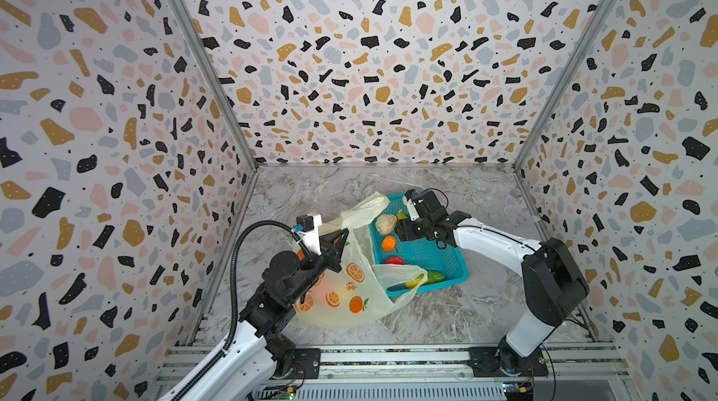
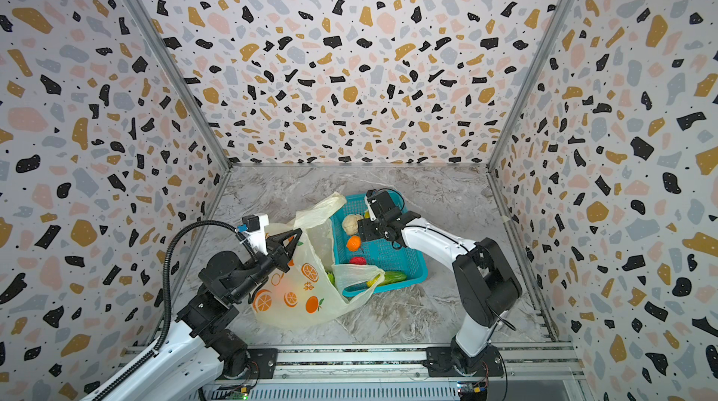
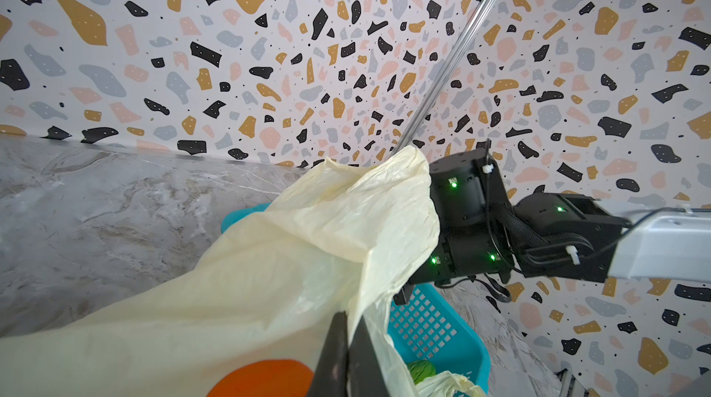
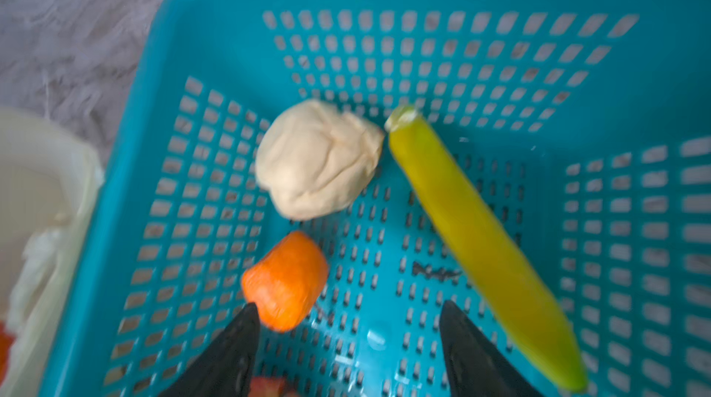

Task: Place the fruits into the plastic bag
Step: 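Lower the right gripper onto the yellow banana and grasp it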

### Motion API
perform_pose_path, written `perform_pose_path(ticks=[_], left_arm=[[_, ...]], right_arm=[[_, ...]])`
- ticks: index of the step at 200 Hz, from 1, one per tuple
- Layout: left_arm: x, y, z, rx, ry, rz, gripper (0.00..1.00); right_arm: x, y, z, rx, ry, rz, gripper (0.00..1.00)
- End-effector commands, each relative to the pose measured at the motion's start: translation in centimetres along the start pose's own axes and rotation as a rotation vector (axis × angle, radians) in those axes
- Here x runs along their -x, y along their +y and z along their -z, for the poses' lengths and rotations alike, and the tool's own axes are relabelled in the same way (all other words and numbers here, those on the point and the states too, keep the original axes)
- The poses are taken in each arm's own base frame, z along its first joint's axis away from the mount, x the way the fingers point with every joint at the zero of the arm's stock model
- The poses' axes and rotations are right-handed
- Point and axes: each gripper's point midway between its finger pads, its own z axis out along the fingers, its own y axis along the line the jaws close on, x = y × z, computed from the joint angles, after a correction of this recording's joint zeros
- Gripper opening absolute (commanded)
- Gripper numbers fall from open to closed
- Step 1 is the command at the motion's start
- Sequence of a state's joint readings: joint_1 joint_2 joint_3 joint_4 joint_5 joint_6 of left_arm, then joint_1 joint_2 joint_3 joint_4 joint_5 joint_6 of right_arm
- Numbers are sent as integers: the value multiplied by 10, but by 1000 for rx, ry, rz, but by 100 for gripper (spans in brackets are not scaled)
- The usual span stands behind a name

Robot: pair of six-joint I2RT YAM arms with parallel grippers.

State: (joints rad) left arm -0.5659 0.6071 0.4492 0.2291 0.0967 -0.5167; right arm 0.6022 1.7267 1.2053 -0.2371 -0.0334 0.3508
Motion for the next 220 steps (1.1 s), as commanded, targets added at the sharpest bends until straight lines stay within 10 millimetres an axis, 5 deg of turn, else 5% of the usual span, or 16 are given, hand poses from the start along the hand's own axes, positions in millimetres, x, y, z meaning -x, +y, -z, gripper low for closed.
perform_pose_path(ticks=[1, 53, 108, 220], left_arm=[[8, -5, 1, -20, -28, -18, 0], [1, -1, 0, -13, -16, -23, 0], [0, -1, 0, -16, -21, -19, 0], [3, -2, 1, -16, -26, -11, 0]], right_arm=[[4, -22, -13, -32, 40, -31, 74], [-11, -35, -49, -34, 122, -49, 73], [-39, -27, -51, 27, 165, -88, 66], [-48, -24, -32, 58, 105, -114, 16]])
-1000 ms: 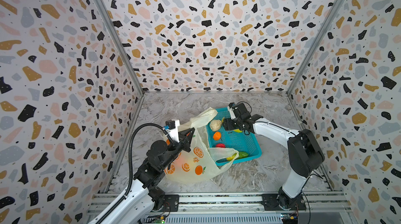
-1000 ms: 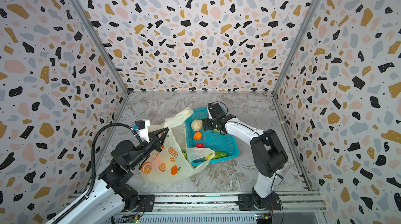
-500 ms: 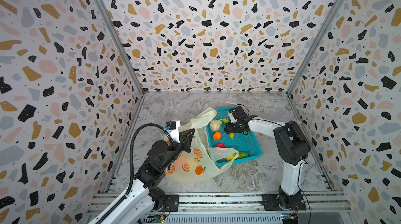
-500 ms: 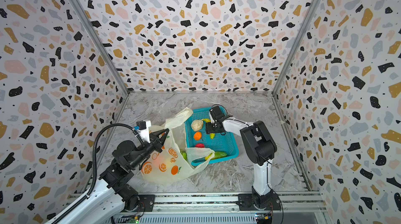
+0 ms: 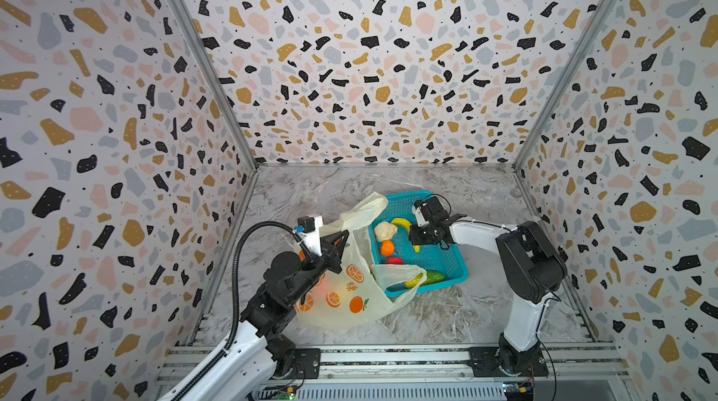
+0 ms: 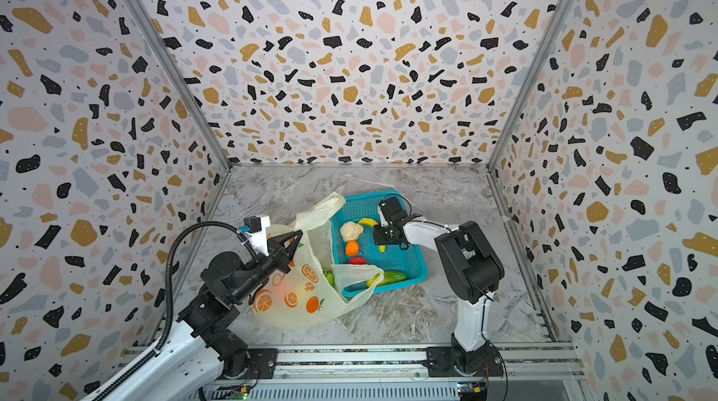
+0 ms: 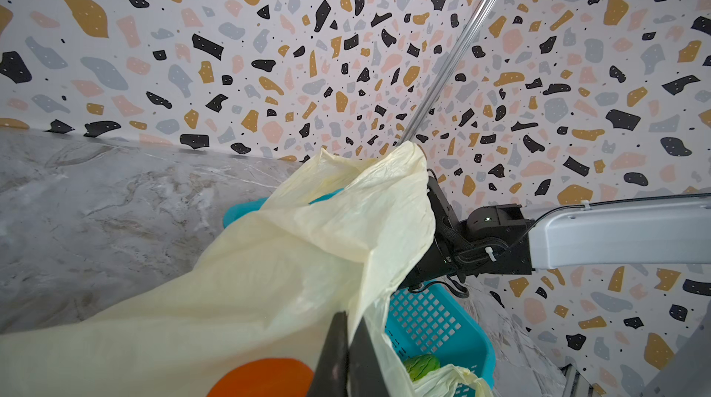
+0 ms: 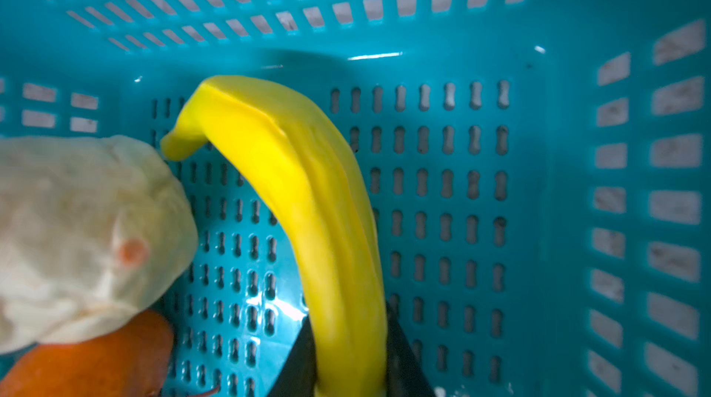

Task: Place the fruits into the plastic bag
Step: 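Lower the right gripper onto the yellow banana and grasp it, then carry the banana into the held bag and open the right gripper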

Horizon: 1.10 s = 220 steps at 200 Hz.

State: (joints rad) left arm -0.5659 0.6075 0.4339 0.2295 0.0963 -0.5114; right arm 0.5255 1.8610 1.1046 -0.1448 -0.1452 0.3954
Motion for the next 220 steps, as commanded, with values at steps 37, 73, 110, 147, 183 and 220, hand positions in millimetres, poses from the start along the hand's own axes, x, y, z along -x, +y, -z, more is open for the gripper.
perform_pose_path(ticks=[37, 73, 110, 147, 183, 220], left_arm=[[12, -7, 2, -26, -43, -4, 0], [11, -6, 3, -26, -43, 3, 0], [13, -8, 4, -32, -46, 5, 0], [13, -8, 5, -33, -49, 4, 0], [14, -9, 4, -35, -49, 7, 0], [15, -11, 5, -41, -50, 10, 0]], right_arm=[[16, 21, 50, 73, -115, 39, 11], [17, 26, 83, 94, -179, 50, 7], [14, 30, 120, 114, -258, 62, 4], [14, 55, 157, 221, -342, 105, 4], [1, 103, 167, 318, -340, 235, 4], [-21, 148, 153, 398, -262, 353, 4]])
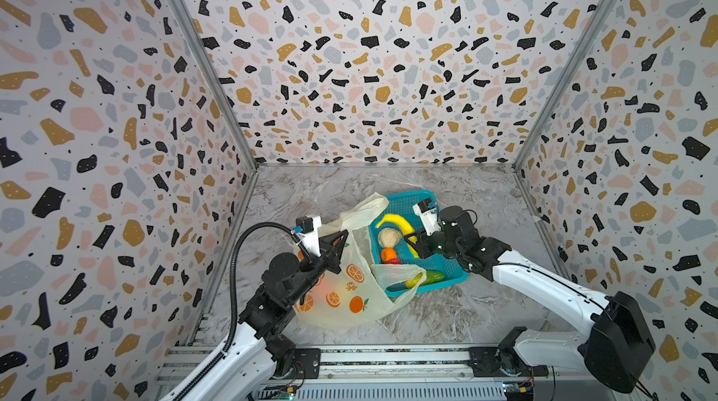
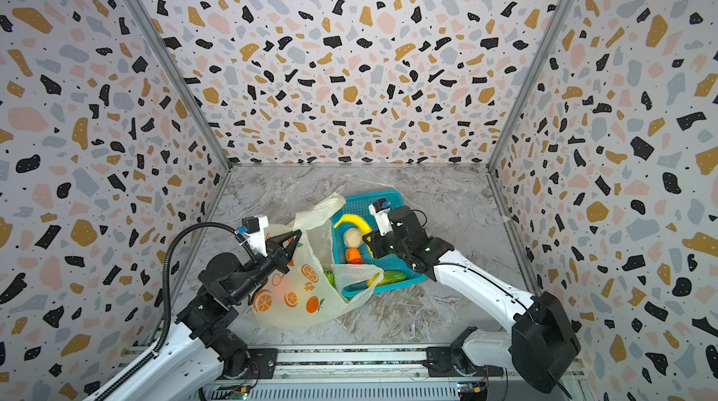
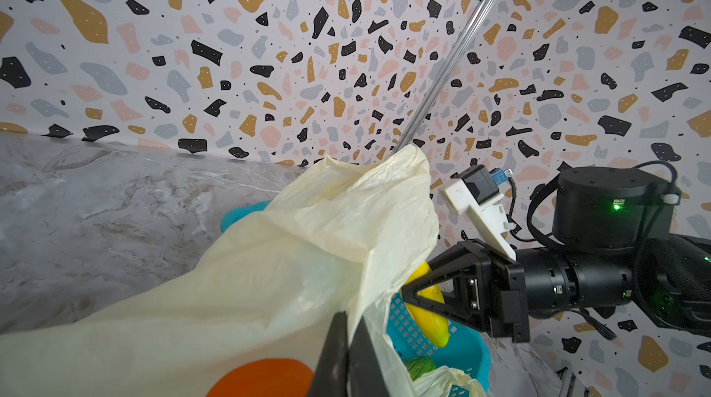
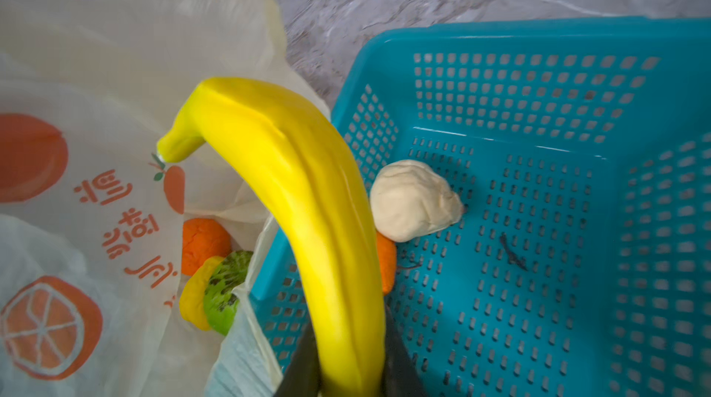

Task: Place the fruits into the plastic bag
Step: 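Carry the banana into the held bag and open the right gripper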

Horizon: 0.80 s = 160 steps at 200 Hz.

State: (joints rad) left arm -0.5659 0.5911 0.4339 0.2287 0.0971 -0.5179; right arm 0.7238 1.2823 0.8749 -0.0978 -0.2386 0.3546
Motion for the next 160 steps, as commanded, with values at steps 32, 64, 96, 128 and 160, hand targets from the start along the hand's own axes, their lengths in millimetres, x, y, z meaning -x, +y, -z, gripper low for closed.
perform_pose_path(ticks=[32, 64, 96, 128, 160], left_arm=[[13, -9, 3, -35, -42, 2, 0], [15, -13, 4, -50, -44, -3, 0], [19, -15, 7, -57, -56, -2, 0], [19, -16, 11, -68, -70, 10, 0], [22, -16, 16, -64, -88, 12, 0]], right_arm=[[3, 77, -17, 165, 15, 203, 5], [2, 104, -31, 209, 40, 254, 6], [0, 121, -53, 225, 64, 277, 6], [-14, 137, -78, 246, 112, 289, 8], [-36, 150, -90, 264, 173, 316, 23]])
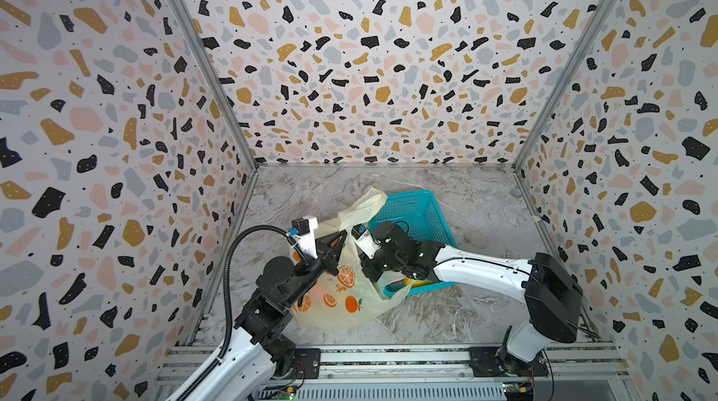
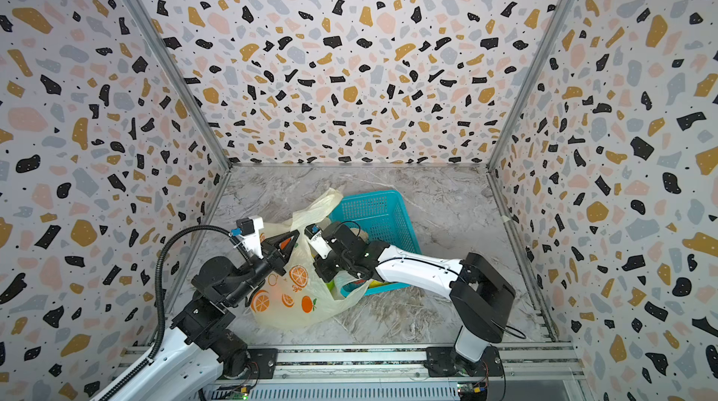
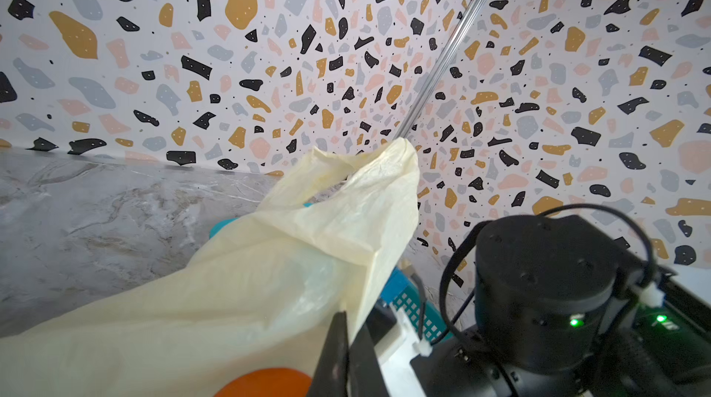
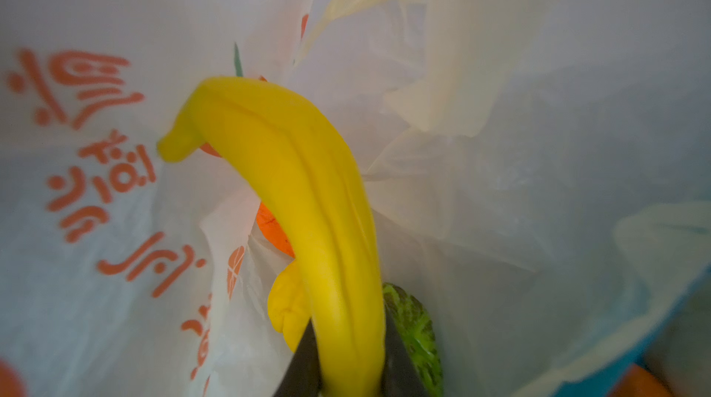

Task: Place the fruits into the plastic bag
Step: 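Carry the banana into the held bag and open the right gripper, then return the right gripper to the basket and grasp the red apple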

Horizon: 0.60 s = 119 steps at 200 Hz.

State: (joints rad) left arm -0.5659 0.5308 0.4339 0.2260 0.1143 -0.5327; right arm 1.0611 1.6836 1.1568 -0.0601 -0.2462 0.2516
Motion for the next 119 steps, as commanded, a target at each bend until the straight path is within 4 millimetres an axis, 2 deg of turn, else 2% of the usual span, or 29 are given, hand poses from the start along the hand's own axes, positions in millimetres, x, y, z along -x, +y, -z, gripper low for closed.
perform_pose_path(ticks=[1, 13, 39, 68, 104, 119], left_arm=[[11, -5, 5, -22, -46, 3, 0], [12, -5, 6, -17, -56, 1, 0], [16, -3, 9, -4, -77, 0, 0], [19, 0, 13, 9, -100, -2, 0], [21, 1, 15, 20, -116, -6, 0], [19, 3, 15, 25, -115, -4, 0]], right_arm=[[11, 16, 0, 20, -17, 38, 25], [9, 15, 0, 11, -12, 37, 44], [10, 0, 12, -86, -42, 34, 58], [20, -24, 41, -188, -105, 10, 61], [32, -55, 92, -279, -234, -54, 61], [32, -71, 112, -323, -274, -100, 61]])
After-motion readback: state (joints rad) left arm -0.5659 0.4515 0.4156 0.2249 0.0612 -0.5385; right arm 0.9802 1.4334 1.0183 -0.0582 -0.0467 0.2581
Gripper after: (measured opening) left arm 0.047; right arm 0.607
